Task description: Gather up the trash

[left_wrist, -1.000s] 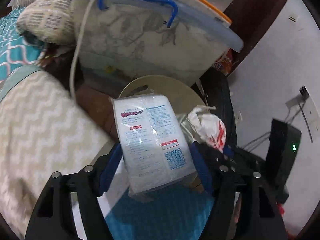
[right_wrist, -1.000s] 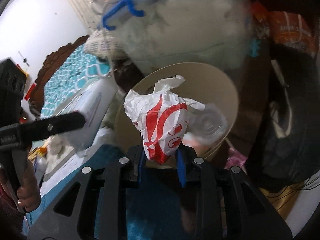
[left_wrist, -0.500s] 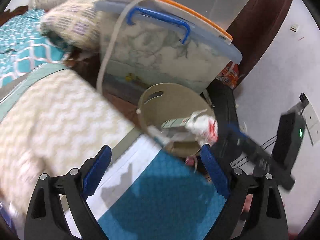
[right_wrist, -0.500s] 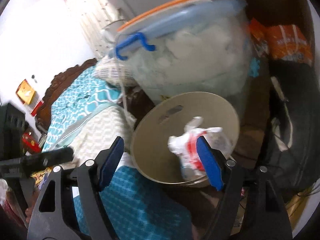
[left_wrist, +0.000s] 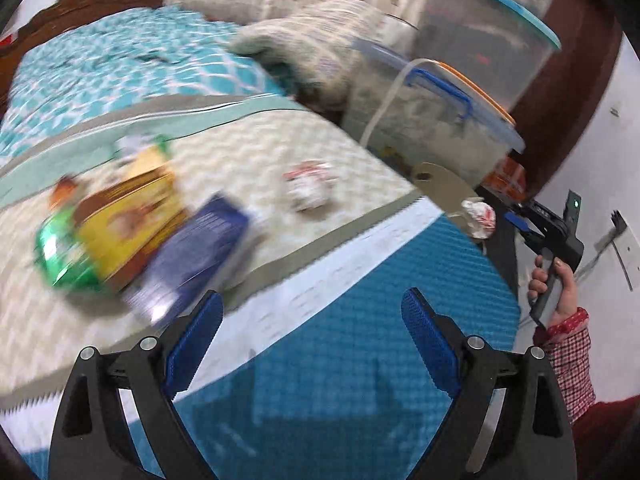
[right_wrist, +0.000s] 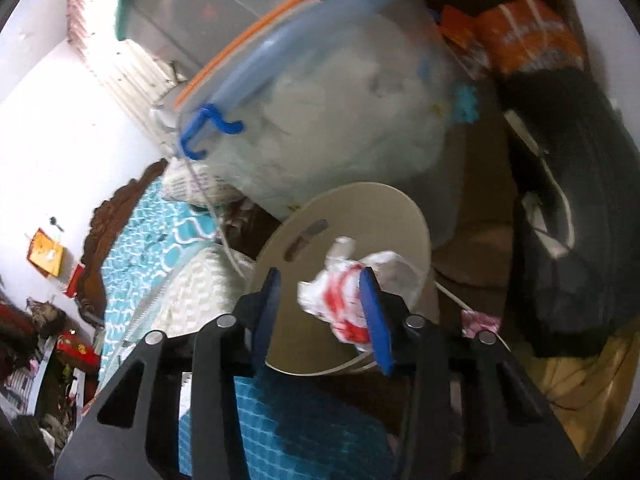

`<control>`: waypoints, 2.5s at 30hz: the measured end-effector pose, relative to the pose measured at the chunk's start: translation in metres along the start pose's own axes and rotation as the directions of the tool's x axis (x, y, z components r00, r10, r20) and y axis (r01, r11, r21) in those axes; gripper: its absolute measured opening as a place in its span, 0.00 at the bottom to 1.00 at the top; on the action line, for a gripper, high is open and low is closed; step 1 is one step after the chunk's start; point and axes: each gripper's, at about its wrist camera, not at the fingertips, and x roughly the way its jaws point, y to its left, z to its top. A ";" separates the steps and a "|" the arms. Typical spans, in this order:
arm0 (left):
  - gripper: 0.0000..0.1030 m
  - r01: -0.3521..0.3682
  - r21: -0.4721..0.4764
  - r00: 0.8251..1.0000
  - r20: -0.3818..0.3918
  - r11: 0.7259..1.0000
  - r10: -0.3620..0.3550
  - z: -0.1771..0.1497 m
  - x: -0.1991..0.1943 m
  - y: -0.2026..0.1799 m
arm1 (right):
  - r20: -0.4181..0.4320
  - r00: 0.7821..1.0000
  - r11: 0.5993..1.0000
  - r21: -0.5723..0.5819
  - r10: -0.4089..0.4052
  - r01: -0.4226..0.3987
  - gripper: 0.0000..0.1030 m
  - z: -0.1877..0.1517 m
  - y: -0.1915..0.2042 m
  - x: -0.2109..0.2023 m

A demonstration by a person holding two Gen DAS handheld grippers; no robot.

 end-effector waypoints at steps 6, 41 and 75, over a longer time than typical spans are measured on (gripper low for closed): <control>0.84 -0.049 -0.074 0.999 0.009 0.996 0.050 -0.026 -0.022 0.031 | -0.176 0.981 0.996 0.056 0.077 -0.068 0.40 0.002 0.013 0.052; 0.24 -0.068 -0.240 0.996 0.039 0.968 0.079 0.031 0.004 0.117 | -0.418 0.908 0.843 -0.471 0.045 -0.259 0.75 -0.150 0.295 0.148; 0.70 0.025 -0.308 0.995 0.103 0.951 0.007 -0.139 -0.117 0.103 | -0.445 0.888 0.697 -0.600 0.118 -0.393 0.75 -0.287 0.243 -0.036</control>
